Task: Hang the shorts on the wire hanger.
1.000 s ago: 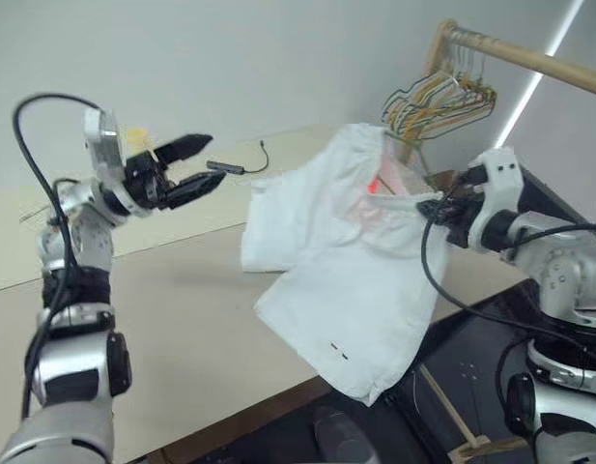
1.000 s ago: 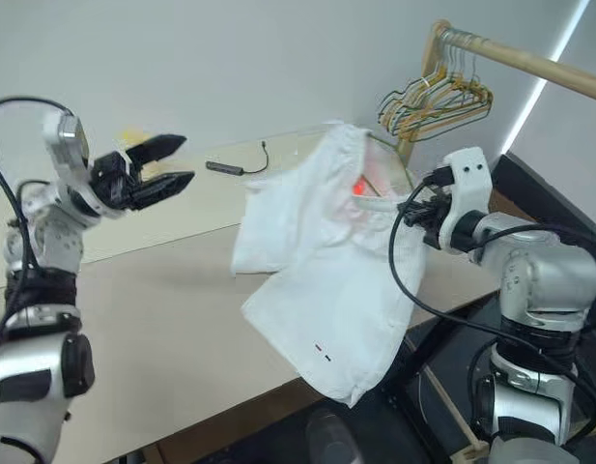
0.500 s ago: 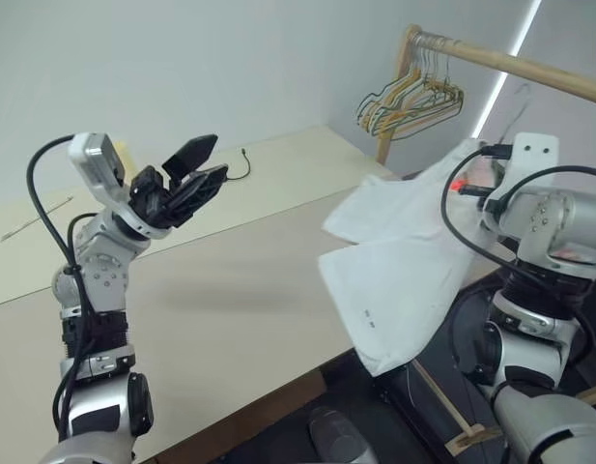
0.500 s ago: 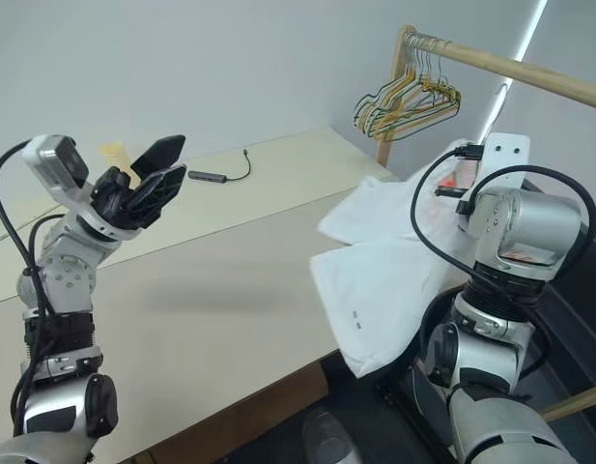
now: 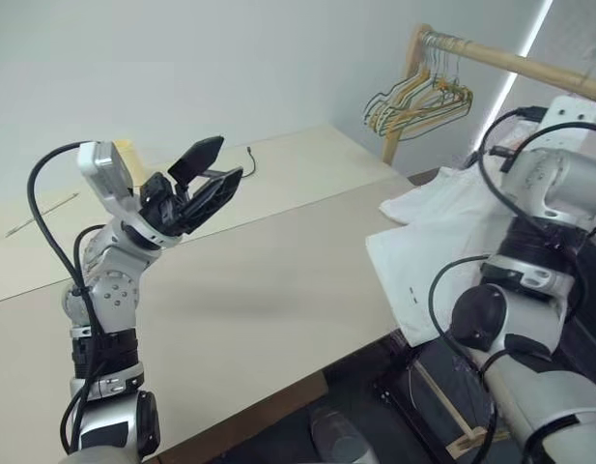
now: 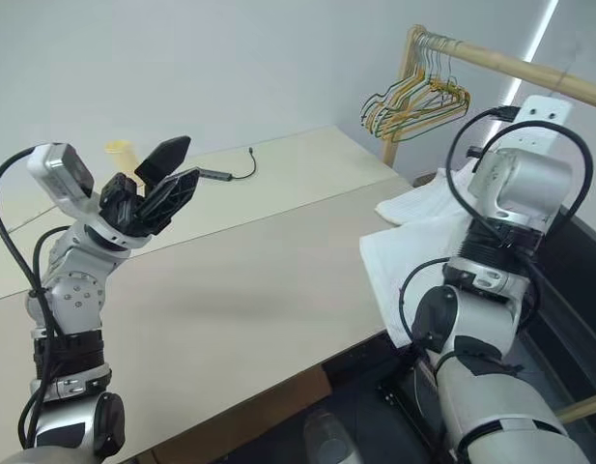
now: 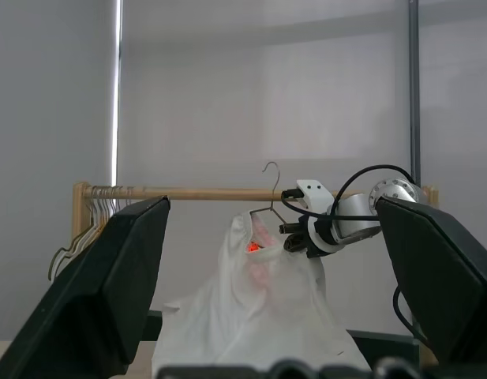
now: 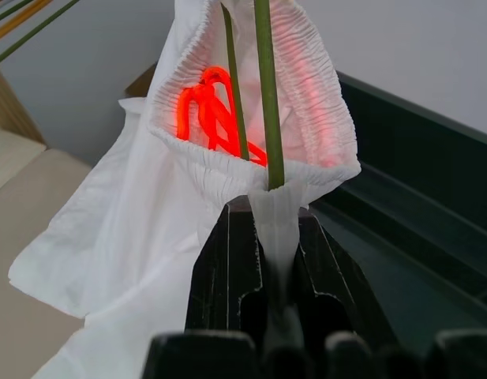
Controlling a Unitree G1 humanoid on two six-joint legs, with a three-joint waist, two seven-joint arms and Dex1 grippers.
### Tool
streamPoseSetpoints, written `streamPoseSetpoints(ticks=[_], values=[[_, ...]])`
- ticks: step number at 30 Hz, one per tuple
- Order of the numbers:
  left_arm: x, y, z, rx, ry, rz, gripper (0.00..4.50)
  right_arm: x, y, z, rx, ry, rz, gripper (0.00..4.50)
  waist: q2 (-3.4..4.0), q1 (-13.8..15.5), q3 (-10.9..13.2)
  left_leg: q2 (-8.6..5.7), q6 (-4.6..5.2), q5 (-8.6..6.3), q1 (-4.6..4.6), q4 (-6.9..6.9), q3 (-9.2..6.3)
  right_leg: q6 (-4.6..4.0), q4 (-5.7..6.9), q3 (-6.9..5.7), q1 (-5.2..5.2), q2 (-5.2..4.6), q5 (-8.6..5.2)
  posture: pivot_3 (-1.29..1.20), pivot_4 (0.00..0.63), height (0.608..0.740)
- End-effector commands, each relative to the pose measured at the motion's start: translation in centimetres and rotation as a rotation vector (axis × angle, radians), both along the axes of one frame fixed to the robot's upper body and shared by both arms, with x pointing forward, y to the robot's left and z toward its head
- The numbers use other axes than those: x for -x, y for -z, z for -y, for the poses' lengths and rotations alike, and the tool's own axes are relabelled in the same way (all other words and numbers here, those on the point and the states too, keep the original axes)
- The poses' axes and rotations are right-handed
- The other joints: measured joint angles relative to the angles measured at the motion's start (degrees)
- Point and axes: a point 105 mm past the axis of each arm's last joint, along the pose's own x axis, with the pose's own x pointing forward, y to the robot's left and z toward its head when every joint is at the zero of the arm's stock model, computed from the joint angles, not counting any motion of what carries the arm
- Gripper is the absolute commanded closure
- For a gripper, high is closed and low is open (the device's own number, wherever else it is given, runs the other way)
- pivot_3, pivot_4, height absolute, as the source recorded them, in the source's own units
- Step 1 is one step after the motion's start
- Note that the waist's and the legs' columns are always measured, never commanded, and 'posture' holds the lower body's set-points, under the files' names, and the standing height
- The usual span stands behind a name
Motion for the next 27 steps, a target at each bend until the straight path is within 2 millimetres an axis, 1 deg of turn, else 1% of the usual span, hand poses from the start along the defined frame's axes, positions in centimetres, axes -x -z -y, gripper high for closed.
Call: streamPoseSetpoints(ticks=[1, 5, 10, 15, 17, 19, 23, 27], values=[[0.5, -0.9, 0.3, -0.012, -0.004, 0.049, 0.0, -0.4, -2.8, 1.7, -0.007, 0.026, 0.113, 4.42, 0.0, 0.0, 0.0, 0.0, 0.02, -0.02, -0.01, -0.02, 0.0, 0.01, -0.07, 0.0, 0.01, 0.0, 0.01, -0.33, 0.0, 0.74], [0.4, -0.8, 0.3, -0.022, -0.008, 0.051, 0.0, -0.9, -2.3, 3.8, -0.064, 0.033, 0.099, 4.42, 0.0, -0.06, 0.01, -0.01, 0.11, -0.07, -0.02, -0.06, 0.08, 0.04, -0.23, 0.02, 0.05, 0.0, 0.03, -0.33, 0.0, 0.74], [0.7, -0.7, 0.3, -0.033, -0.008, 0.053, 0.0, -1.1, -1.7, 5.3, -0.135, 0.035, 0.108, 4.42, -0.01, -0.2, 0.03, -0.01, 0.12, -0.07, 0.08, -0.11, 0.11, 0.04, -0.35, 0.01, 0.21, 0.01, 0.03, -0.32, 0.0, 0.74], [1.1, -0.9, 0.1, -0.029, -0.01, 0.056, 0.0, -1.4, -0.6, 5.4, -0.282, 0.015, 0.133, 4.42, -0.05, -0.2, 0.13, -0.01, 0.12, -0.07, 0.11, -0.23, 0.15, 0.06, -0.55, 0.02, 0.59, 0.01, 0.02, -0.31, 0.0, 0.74], [1.1, -0.8, 0.2, -0.033, -0.01, 0.055, 0.0, -1.3, -0.2, 5.7, -0.298, 0.024, 0.129, 4.42, -0.07, 0.0, 0.17, -0.01, 0.12, -0.07, 0.5, -0.46, 0.15, 0.12, -0.87, 0.0, 1.05, 0.02, -0.02, -0.31, 0.0, 0.74], [1.2, -0.7, 0.2, -0.036, -0.01, 0.054, 0.0, -1.2, 0.2, 5.8, -0.312, 0.031, 0.122, 4.42, -0.07, 0.14, 0.17, 0.02, 0.17, -0.04, 0.94, -0.84, 0.16, 0.46, -1.39, -0.03, 1.55, 0.06, -0.14, -0.3, 0.0, 0.74], [1.3, -0.6, 0.3, -0.036, -0.008, 0.054, 0.0, -1.1, 1.4, 5.7, -0.318, 0.042, 0.07, 4.42, -0.07, 0.42, 0.17, 0.04, 0.2, -0.06, 0.95, -0.87, 0.16, 0.5, -1.59, -0.05, 1.67, 0.05, -0.12, -0.3, 0.0, 0.74], [1.4, -0.7, 0.4, -0.036, 0.003, 0.058, 0.0, -1.1, 1.9, 5.5, -0.297, 0.048, 0.029, 4.42, -0.07, 1.22, 0.17, 0.05, 0.24, -0.09, 0.94, -0.88, 0.17, 0.27, -1.7, -0.04, 1.68, 0.05, 0.06, -0.3, 0.0, 0.74]])
